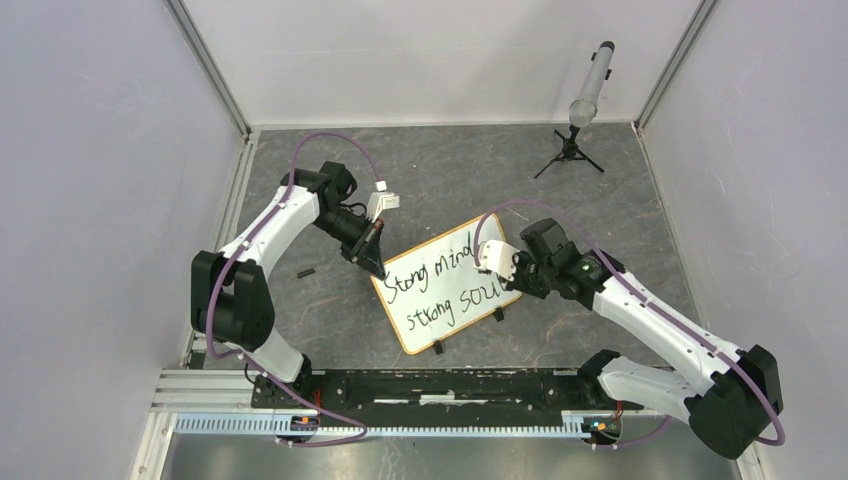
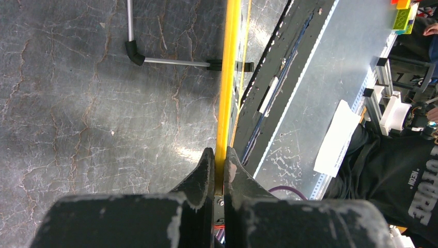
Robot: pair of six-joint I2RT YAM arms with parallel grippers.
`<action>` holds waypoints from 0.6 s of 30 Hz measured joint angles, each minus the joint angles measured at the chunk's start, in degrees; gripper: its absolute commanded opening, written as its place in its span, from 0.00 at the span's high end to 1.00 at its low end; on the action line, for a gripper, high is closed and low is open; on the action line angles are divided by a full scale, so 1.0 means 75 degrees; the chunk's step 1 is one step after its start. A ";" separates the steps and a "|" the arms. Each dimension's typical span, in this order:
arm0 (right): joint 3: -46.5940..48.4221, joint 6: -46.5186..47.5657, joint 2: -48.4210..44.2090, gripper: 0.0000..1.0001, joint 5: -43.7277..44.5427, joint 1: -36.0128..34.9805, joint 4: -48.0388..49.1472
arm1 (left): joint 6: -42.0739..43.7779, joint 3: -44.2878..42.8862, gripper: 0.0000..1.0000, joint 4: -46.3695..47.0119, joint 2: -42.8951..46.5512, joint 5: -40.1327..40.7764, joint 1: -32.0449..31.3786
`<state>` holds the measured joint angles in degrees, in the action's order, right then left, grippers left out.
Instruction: Write a sentence on the whiteboard
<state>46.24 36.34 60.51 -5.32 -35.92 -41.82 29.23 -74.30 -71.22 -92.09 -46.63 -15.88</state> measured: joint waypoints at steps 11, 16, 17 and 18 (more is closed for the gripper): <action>-0.0166 0.0003 0.0055 1.00 0.0038 0.0000 0.0017 | 0.0000 0.0000 0.97 0.0000 0.0000 -0.0003 0.0000; 0.0163 -0.0003 0.0052 1.00 -0.0245 0.0003 -0.0210 | 0.0000 0.0000 0.76 0.0003 0.0009 0.0000 0.0000; 0.0297 -0.0003 0.0052 1.00 -0.0347 0.0006 -0.0265 | 0.0000 0.0000 0.69 0.0000 0.0020 0.0003 0.0000; 0.0466 -0.0003 0.0044 1.00 -0.0472 0.0006 -0.0321 | -0.0009 0.0000 0.60 0.0009 0.0041 0.0026 -0.0003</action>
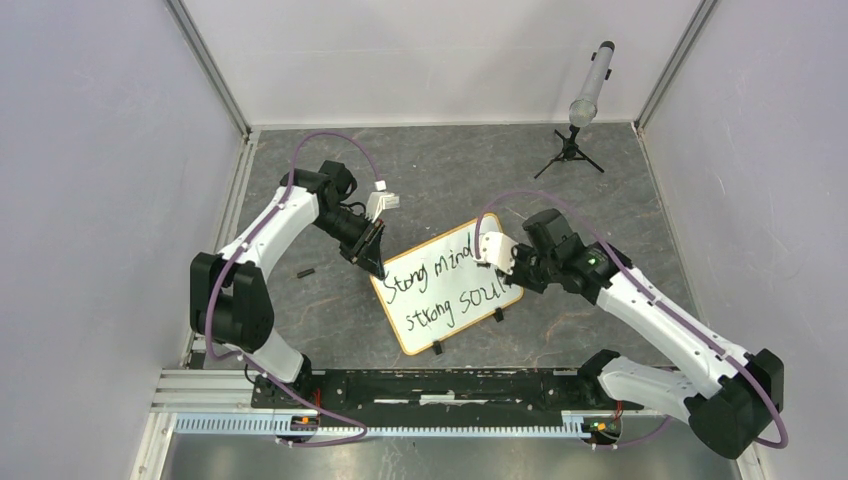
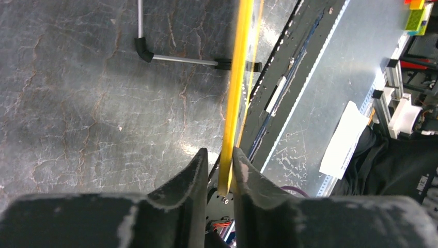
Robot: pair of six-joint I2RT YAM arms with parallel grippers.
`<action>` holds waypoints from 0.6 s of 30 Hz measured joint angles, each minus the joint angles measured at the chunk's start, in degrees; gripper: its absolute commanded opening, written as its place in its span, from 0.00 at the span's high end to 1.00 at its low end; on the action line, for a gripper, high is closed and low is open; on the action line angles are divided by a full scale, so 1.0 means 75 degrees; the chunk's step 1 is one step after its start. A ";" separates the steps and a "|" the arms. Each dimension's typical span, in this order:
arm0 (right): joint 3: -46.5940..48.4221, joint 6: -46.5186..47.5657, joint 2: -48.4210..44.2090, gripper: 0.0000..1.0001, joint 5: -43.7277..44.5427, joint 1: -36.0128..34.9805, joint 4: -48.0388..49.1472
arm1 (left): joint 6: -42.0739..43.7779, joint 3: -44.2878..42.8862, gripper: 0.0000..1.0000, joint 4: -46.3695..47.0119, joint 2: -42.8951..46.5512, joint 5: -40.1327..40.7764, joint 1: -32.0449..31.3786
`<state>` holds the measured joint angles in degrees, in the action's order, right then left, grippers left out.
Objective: Write a sentence on the whiteboard
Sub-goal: Write a sentence on the whiteboard, then pick up the pen cap from the center of the board.
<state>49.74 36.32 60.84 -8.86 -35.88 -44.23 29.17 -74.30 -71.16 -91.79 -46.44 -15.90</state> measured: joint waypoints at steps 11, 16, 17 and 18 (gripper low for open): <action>0.1373 -0.0286 -0.0015 1.00 -0.1227 0.0000 -0.0181 | 0.0012 -0.1084 0.16 -0.0012 0.0490 0.0527 0.1154; 0.1521 -0.0673 -0.0012 1.00 -0.1833 0.0000 -0.0015 | 0.0775 -0.1760 0.18 -0.0498 0.0833 0.0761 0.2836; 0.1521 -0.0746 -0.0006 1.00 -0.1938 0.0000 0.0032 | 0.0997 -0.1760 0.20 -0.0606 0.0848 0.0810 0.3156; 0.1521 -0.0851 0.0006 1.00 -0.2057 0.0000 0.0102 | 0.1288 -0.1751 0.21 -0.0769 0.0839 0.0901 0.3567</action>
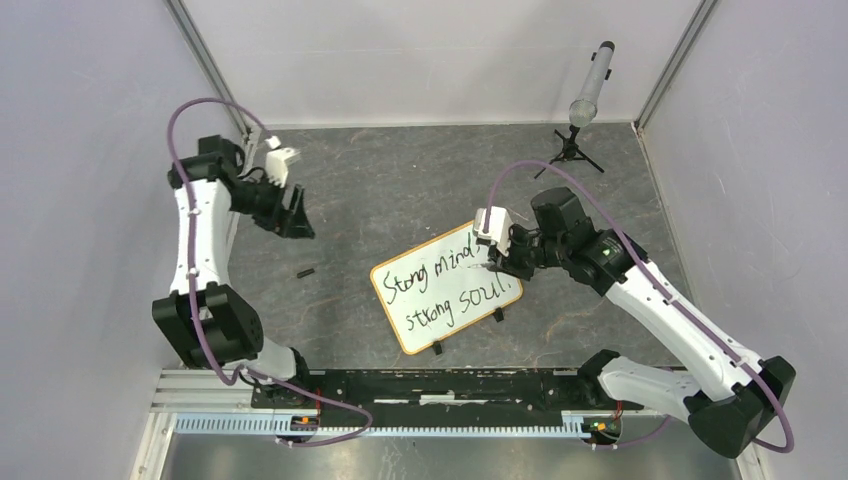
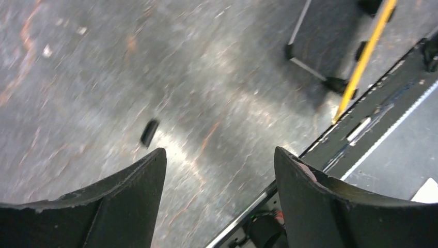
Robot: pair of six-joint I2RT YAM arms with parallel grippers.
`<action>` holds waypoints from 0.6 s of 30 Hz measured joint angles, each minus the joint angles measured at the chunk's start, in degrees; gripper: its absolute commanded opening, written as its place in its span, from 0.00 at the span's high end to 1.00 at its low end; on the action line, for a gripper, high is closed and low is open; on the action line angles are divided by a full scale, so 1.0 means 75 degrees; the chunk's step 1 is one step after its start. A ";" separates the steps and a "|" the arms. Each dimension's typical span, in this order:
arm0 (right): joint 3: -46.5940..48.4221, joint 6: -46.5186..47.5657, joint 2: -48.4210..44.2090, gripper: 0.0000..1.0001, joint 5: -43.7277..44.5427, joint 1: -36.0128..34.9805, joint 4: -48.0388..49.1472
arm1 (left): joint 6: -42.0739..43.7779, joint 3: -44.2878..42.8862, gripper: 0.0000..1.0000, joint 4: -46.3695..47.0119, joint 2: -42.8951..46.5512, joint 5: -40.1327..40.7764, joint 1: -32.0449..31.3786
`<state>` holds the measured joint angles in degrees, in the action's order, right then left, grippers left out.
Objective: Write a sentence on the whiteboard
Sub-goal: Pick up the pen cap from the center of the board.
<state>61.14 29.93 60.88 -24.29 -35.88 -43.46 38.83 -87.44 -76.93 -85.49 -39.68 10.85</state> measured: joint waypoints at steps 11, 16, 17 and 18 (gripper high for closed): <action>0.0000 -0.0766 0.0539 1.00 -0.0778 0.0003 0.0679 | 0.2323 0.1958 0.21 0.0828 -0.0175 0.1070 0.1428; 0.0000 -0.0938 0.0641 1.00 -0.0889 0.0015 0.0848 | 0.3144 0.2777 0.23 0.1609 -0.0358 0.1180 0.1422; 0.0000 -0.0962 0.0664 1.00 -0.0903 0.0017 0.0868 | 0.3316 0.2903 0.23 0.1772 -0.0428 0.1209 0.1422; 0.0000 -0.0991 0.0688 1.00 -0.0918 0.0023 0.0877 | 0.3448 0.3008 0.24 0.1900 -0.0495 0.1227 0.1422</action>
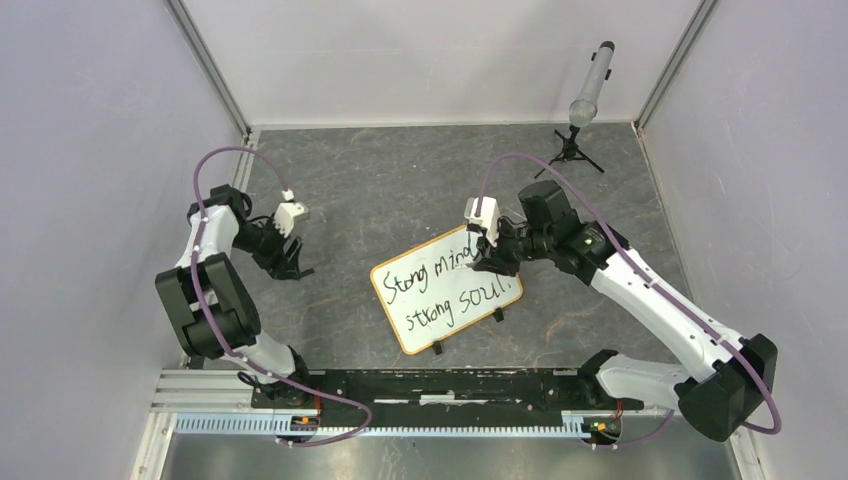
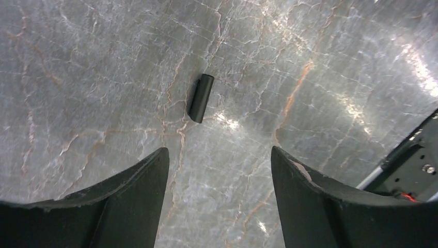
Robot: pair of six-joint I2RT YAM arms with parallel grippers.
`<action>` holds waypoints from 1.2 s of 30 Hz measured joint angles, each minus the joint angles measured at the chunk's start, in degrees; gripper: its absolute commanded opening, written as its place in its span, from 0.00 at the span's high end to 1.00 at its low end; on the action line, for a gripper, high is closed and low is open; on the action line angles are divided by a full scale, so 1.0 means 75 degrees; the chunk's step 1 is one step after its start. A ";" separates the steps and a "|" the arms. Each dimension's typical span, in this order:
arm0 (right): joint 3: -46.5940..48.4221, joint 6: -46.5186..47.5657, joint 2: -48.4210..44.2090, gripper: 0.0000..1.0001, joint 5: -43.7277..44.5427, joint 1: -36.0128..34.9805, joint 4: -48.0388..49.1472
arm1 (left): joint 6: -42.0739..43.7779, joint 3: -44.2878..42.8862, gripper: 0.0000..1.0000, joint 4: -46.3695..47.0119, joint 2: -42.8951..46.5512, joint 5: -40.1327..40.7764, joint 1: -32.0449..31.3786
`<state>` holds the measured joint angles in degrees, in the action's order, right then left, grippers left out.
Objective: Write a sentence on the whiteboard
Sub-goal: Pick up the pen cap from the center of the board.
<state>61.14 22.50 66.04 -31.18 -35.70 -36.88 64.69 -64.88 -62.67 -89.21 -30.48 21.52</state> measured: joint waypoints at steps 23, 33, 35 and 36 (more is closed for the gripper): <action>0.0003 -0.0117 0.0423 1.00 -0.0117 0.0085 0.0017 | 0.1868 0.1810 0.57 0.2929 -0.0440 0.0472 -0.0446; 0.0003 -0.0172 0.0458 1.00 -0.0108 0.0105 0.0061 | 0.2428 0.2562 0.65 0.3468 0.0335 0.0863 -0.0810; 0.0003 -0.0178 0.0466 1.00 -0.0111 0.0117 0.0058 | 0.2471 0.2559 0.70 0.3448 0.0332 0.0892 -0.0848; 0.0003 -0.0184 0.0469 1.00 -0.0108 0.0128 0.0061 | 0.2480 0.2559 0.74 0.3430 0.0332 0.0909 -0.0866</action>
<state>61.17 21.12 69.56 -31.99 -34.74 -36.42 83.29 -45.69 -36.95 -86.72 -23.66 15.03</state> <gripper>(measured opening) 0.159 0.339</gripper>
